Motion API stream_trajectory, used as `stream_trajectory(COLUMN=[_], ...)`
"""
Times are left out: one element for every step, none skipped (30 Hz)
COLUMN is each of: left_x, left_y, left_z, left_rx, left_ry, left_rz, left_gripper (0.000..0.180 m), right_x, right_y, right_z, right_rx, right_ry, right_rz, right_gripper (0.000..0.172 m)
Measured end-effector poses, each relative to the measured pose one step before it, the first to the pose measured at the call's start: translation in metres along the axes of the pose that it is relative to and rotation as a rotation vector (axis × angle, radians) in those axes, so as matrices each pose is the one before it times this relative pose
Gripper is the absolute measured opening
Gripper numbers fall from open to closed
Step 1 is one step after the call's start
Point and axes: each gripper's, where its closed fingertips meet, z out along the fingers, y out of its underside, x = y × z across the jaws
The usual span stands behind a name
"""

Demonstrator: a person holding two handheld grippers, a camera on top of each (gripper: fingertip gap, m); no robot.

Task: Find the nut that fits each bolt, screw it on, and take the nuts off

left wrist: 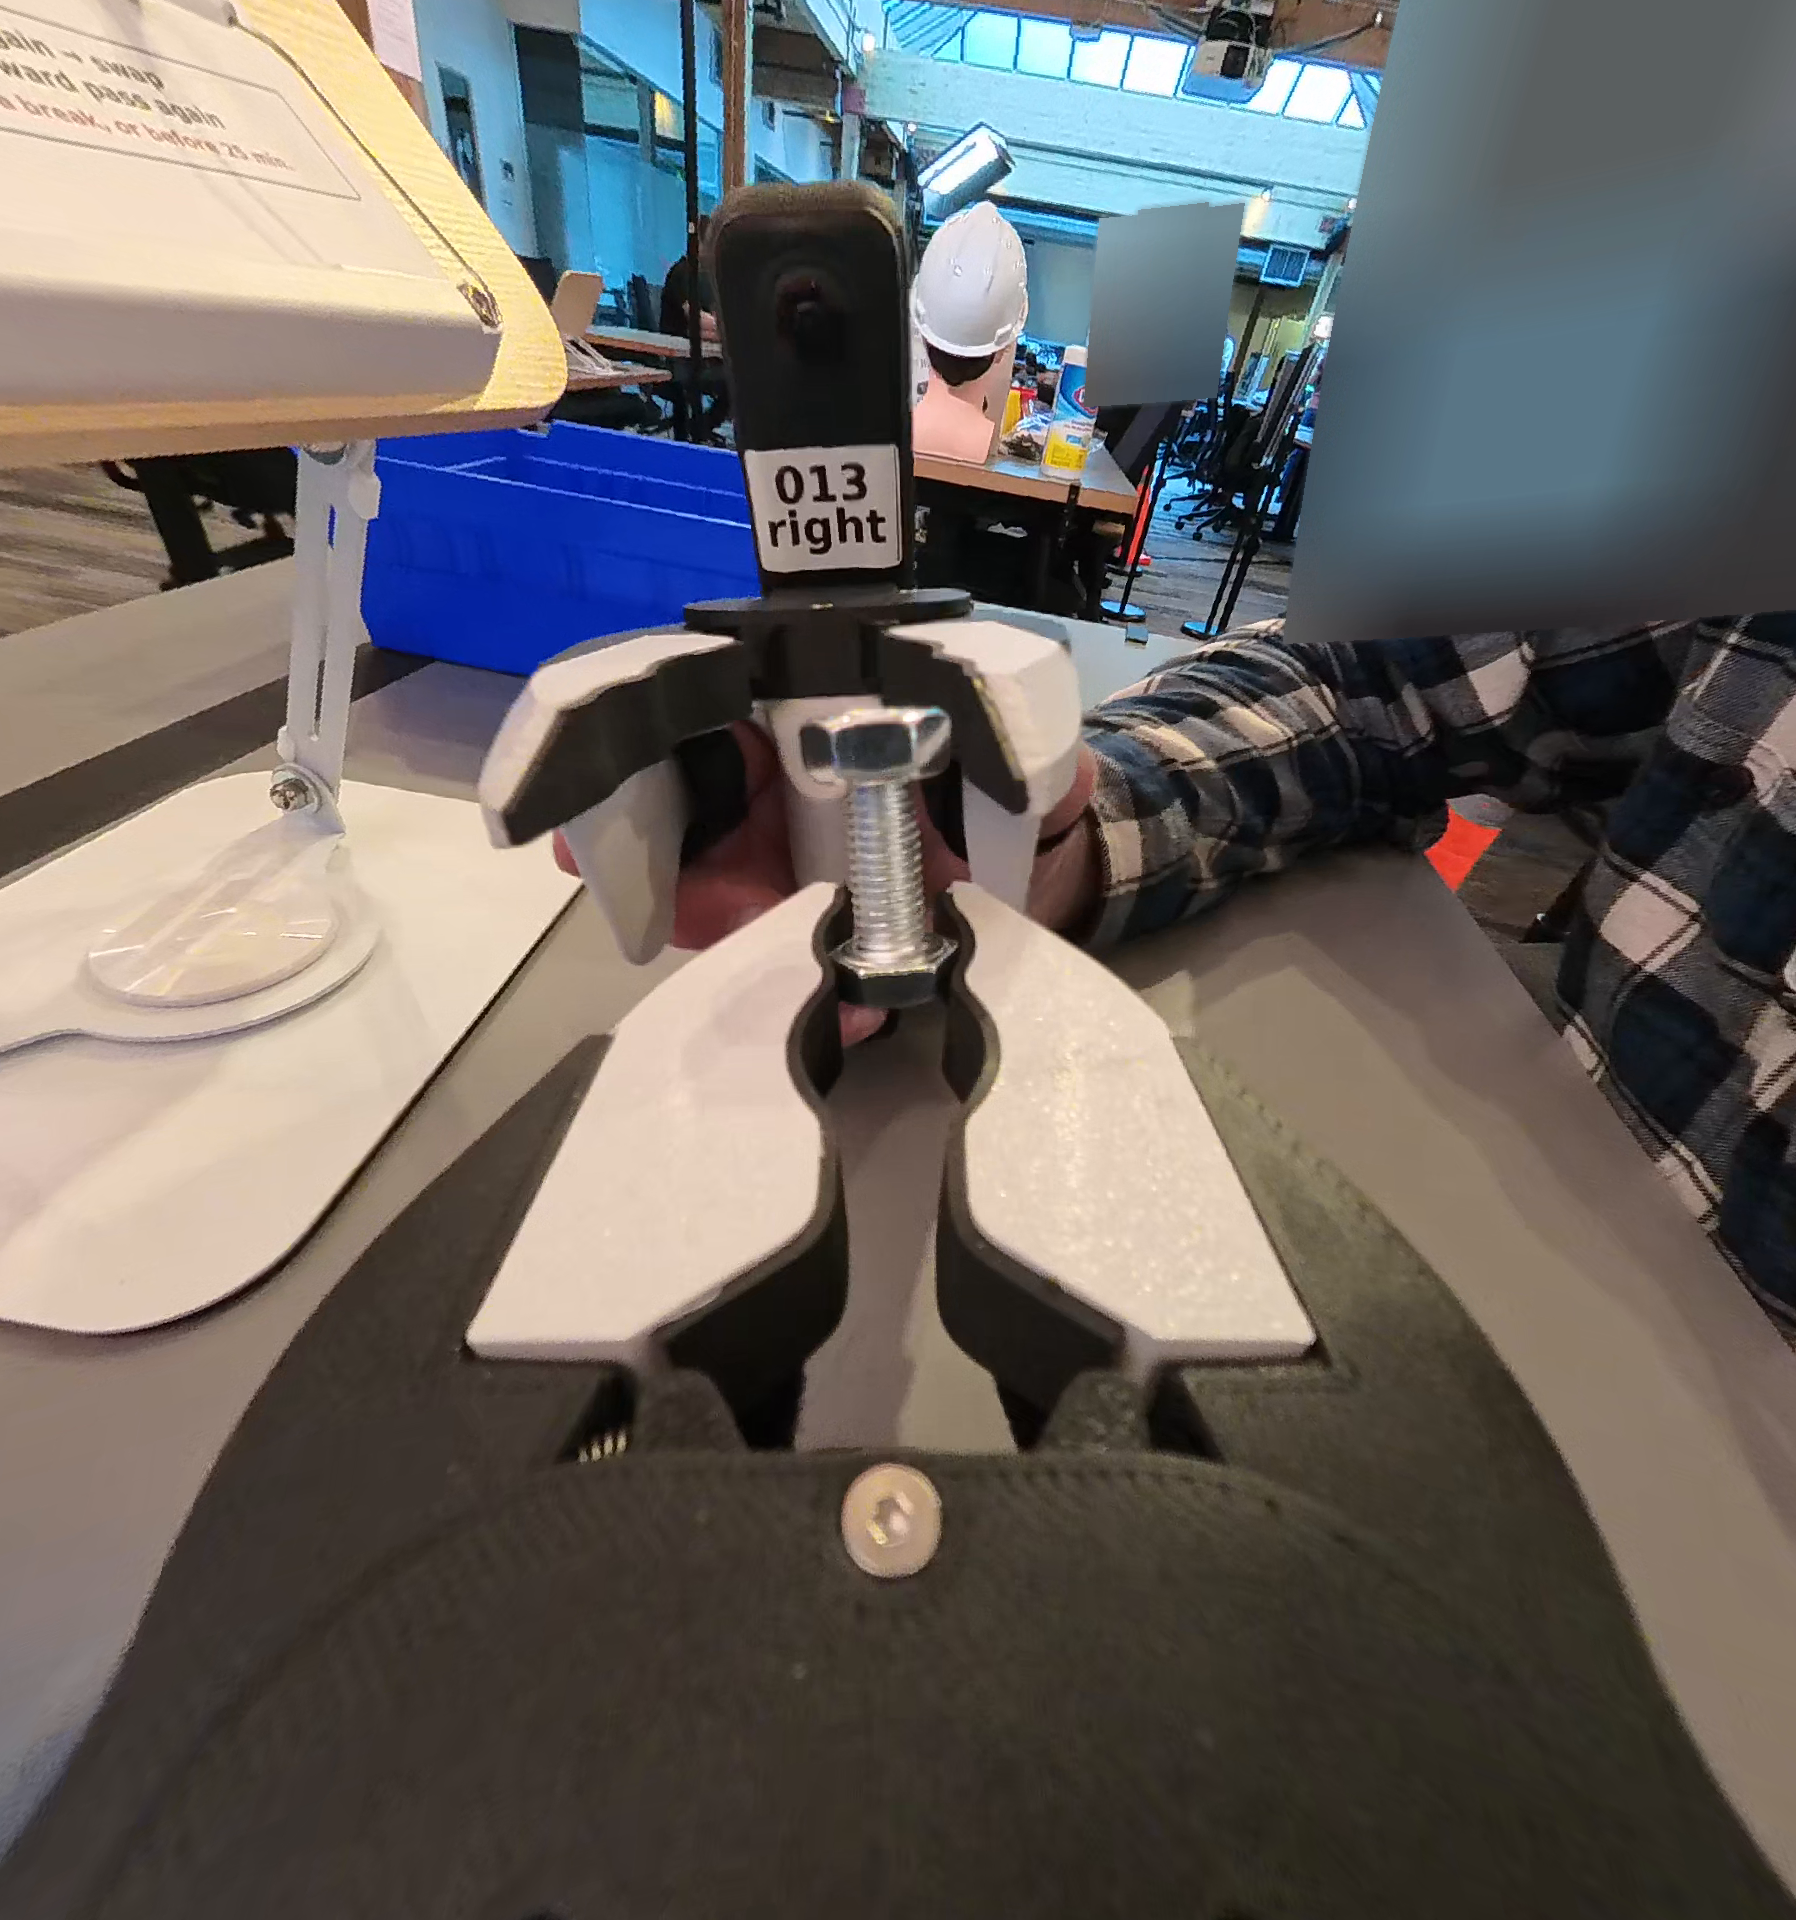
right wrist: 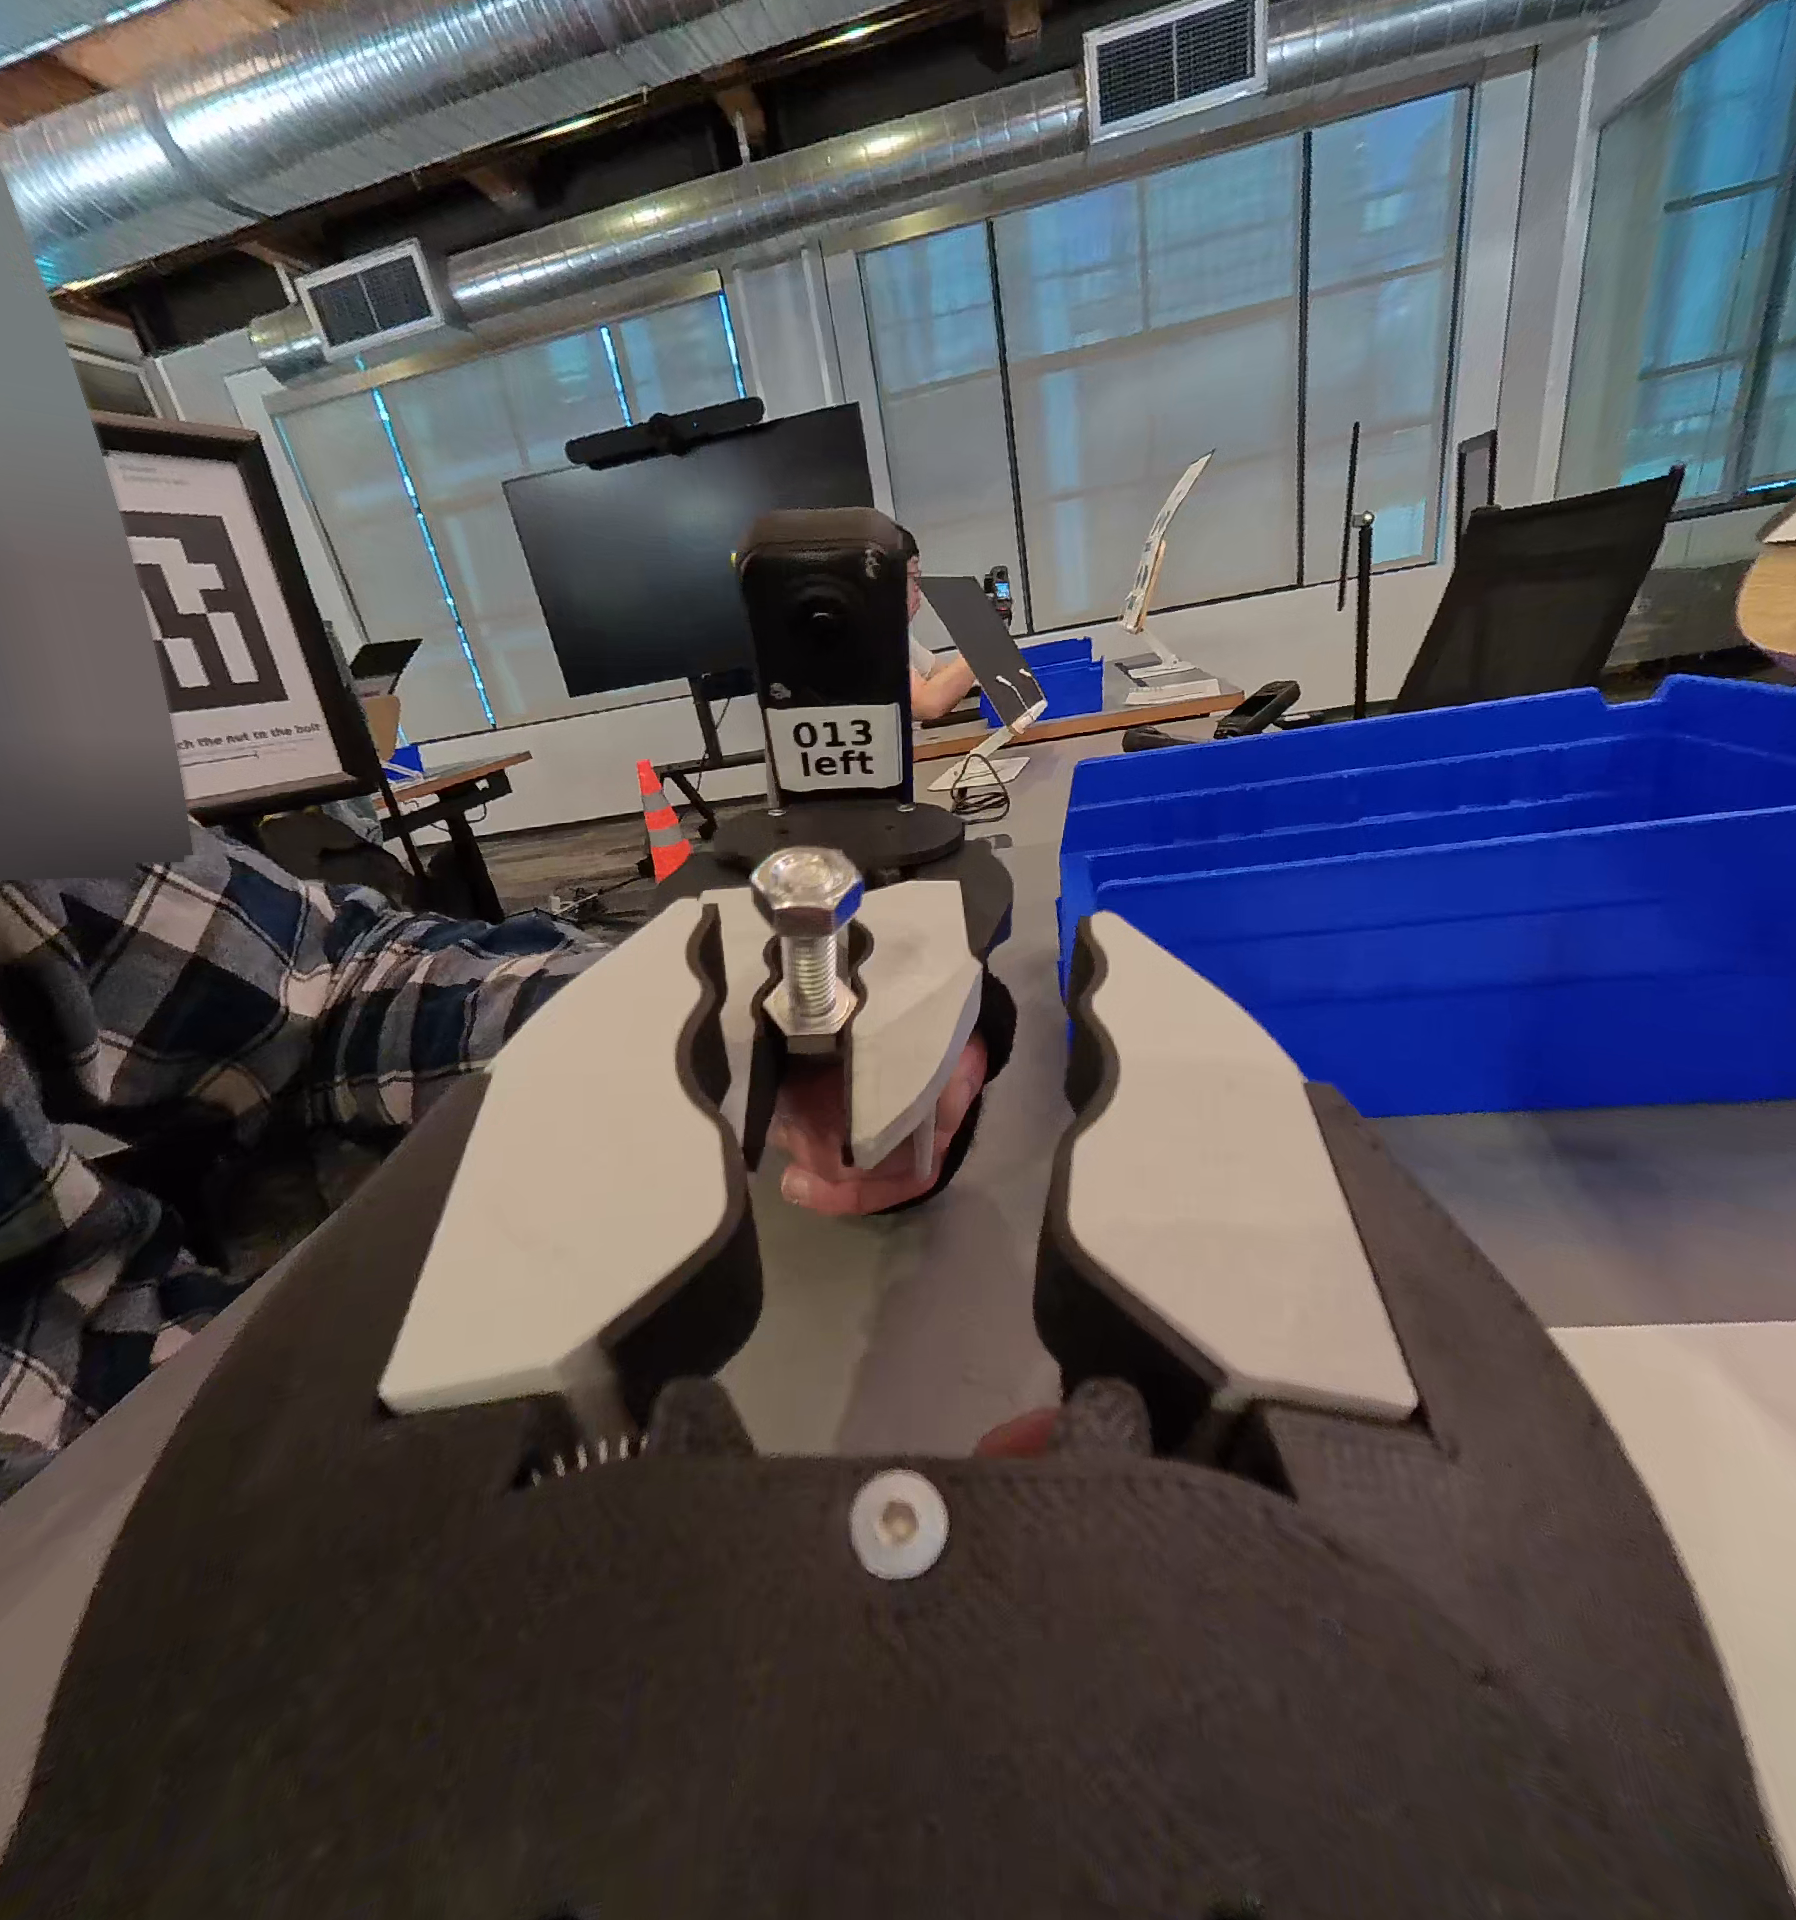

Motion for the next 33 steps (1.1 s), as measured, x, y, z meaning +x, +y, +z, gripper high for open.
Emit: stream_trajectory(left_x=[0.00058, 0.00041, -0.00041, -0.00047, -0.00035, -0.0002, -0.00004, 0.00015, 0.00035, 0.00089, 0.00019, -0.00026, -0.00016, -0.00019, -0.00046, -0.00022, -0.00004, -0.00017, -0.00045, -0.00039, -0.00023, -0.0003, -0.00065, -0.00093, -0.00143, -0.00207, -0.00291, -0.00329, -0.00168, -0.0006, -0.00091, -0.00107, -0.00103], left_y=[0.00109, 0.00087, 0.00033, -0.00003, 0.0, -0.00019, -0.00062, -0.00145, -0.00248, -0.0026, -0.00074, 0.0006, 0.00093, 0.00087, 0.00066, 0.00025, -0.00024, 0.00013, 0.00041, 0.00045, 0.00013, -0.00008, -0.00022, -0.00042, -0.0004, 0.00003, 0.00149, 0.00316, 0.0026, 0.0014, 0.0019, 0.00289, 0.00145], left_z=[0.00105, 0.00095, 0.00032, -0.0003, -0.00051, -0.00059, -0.00042, -0.00083, -0.00152, -0.00138, -0.00066, -0.00002, 0.00031, 0.00033, 0.00032, 0.00017, 0.00013, 0.00037, 0.00044, 0.00044, 0.00014, -0.00005, -0.00033, -0.00073, -0.00115, -0.00164, -0.00175, -0.00142, -0.00091, -0.00067, -0.00022, 0.00018, -0.00024], left_rx=[-0.0051, -0.0049, -0.0015, 0.0007, 0.0009, 0.0006, 0.0028, 0.0093, 0.0155, 0.0128, -0.0007, -0.0063, -0.0044, -0.002, -0.0018, -0.0008, 0.0015, -0.0005, -0.0016, -0.0002, 0.0002, 0.0006, 0.0011, 0.0013, 0.0, -0.0067, -0.0192, -0.0307, -0.0232, -0.0106, -0.0131, -0.0209, -0.0097], left_ry=[0.0023, 0.0011, -0.0023, -0.0008, -0.0009, -0.0019, 0.0, 0.0026, 0.004, 0.0058, -0.0031, -0.0056, -0.0018, 0.0001, -0.0016, 0.0002, 0.0011, -0.0007, -0.0008, -0.0014, -0.0006, -0.0015, -0.0046, -0.0064, -0.0101, -0.0162, -0.0251, -0.0315, -0.0205, -0.0106, -0.0126, -0.0135, -0.0097], left_rz=[0.0008, 0.0012, -0.0012, -0.0025, -0.0003, 0.0019, -0.001, -0.0041, -0.0046, 0.001, 0.0058, 0.0055, -0.001, -0.0036, -0.0011, -0.0008, -0.0016, 0.0001, -0.0021, -0.0018, -0.001, 0.0, 0.0004, 0.0011, 0.004, 0.0111, 0.022, 0.0311, 0.0239, 0.012, 0.0129, 0.0165, 0.0095], left_gripper=[0.014, 0.015, 0.015, 0.015, 0.014, 0.015, 0.014, 0.014, 0.014, 0.014, 0.014, 0.014, 0.014, 0.014, 0.015, 0.015, 0.014, 0.015, 0.015, 0.015, 0.015, 0.014, 0.015, 0.015, 0.015, 0.015, 0.014, 0.015, 0.014, 0.014, 0.014, 0.014, 0.015], right_x=[0.00216, 0.00231, 0.00144, 0.0006, 0.00024, 0.0001, 0.00038, 0.00153, 0.00319, 0.00545, 0.00574, 0.00252, -0.00158, -0.00382, -0.00488, -0.00495, -0.00454, -0.00365, -0.00249, -0.00111, 0.00022, 0.0014, 0.00174, 0.00134, 0.00066, 0.00043, 0.00026, 0.00005, -0.00018, 0.00013, -0.00013, -0.00039, -0.00022], right_y=[0.00002, 0.00007, 0.00017, 0.00025, 0.00005, 0.00005, -0.0002, -0.00058, -0.00051, 0.00028, 0.00038, -0.00141, -0.00284, -0.00182, 0.00103, 0.00267, 0.00228, 0.00145, 0.00077, 0.00017, -0.00059, -0.00072, -0.00063, -0.00052, -0.00053, -0.00008, 0.00062, 0.00109, 0.00094, 0.00065, 0.00012, -0.00029, -0.00007], right_z=[-0.00056, -0.00062, -0.00044, -0.00011, -0.00013, -0.00012, -0.00043, -0.00106, -0.00177, -0.00215, -0.00227, -0.00185, -0.00094, 0.00049, 0.00195, 0.00266, 0.00275, 0.00227, 0.00162, 0.0005, -0.00039, -0.00078, -0.00105, -0.00077, -0.00044, -0.0002, 0.00022, 0.00056, 0.00096, 0.00198, 0.00296, 0.00344, 0.0034], right_rx=[-0.0017, -0.0007, -0.0012, -0.001, -0.0005, -0.0004, 0.0012, 0.0046, 0.006, 0.0015, 0.0026, 0.0117, 0.0179, 0.0098, -0.0071, -0.0152, -0.0118, -0.0086, -0.0068, -0.0028, 0.0018, 0.0043, 0.0041, 0.0037, 0.0028, -0.0004, -0.0047, -0.0062, -0.0051, -0.0061, -0.0065, -0.0035, -0.0028], right_ry=[0.0122, 0.013, 0.0066, 0.0024, 0.0017, 0.0008, 0.0009, 0.0042, 0.0107, 0.0197, 0.0178, -0.0007, -0.0188, -0.0217, -0.0204, -0.0192, -0.0157, -0.0104, -0.006, -0.0016, 0.0027, 0.0055, 0.0061, 0.0028, 0.0013, 0.0025, 0.0028, 0.0008, -0.0006, -0.0006, -0.0044, -0.0081, -0.009], right_rz=[0.001, 0.0009, 0.0018, 0.0019, -0.0003, -0.0014, 0.0004, 0.0045, 0.0096, 0.0124, 0.0166, 0.0189, 0.0136, 0.0019, -0.0093, -0.0127, -0.011, -0.0091, -0.0088, -0.0072, -0.0026, 0.0018, 0.0038, 0.004, 0.0023, -0.0019, -0.0052, -0.0049, -0.0068, -0.0115, -0.0126, -0.0109, -0.0079], right_gripper=[0.063, 0.062, 0.063, 0.063, 0.062, 0.062, 0.062, 0.063, 0.06, 0.055, 0.056, 0.057, 0.058, 0.059, 0.059, 0.06, 0.061, 0.062, 0.062, 0.062, 0.062, 0.062, 0.062, 0.062, 0.062, 0.062, 0.062, 0.062, 0.062, 0.062, 0.063, 0.063, 0.063])
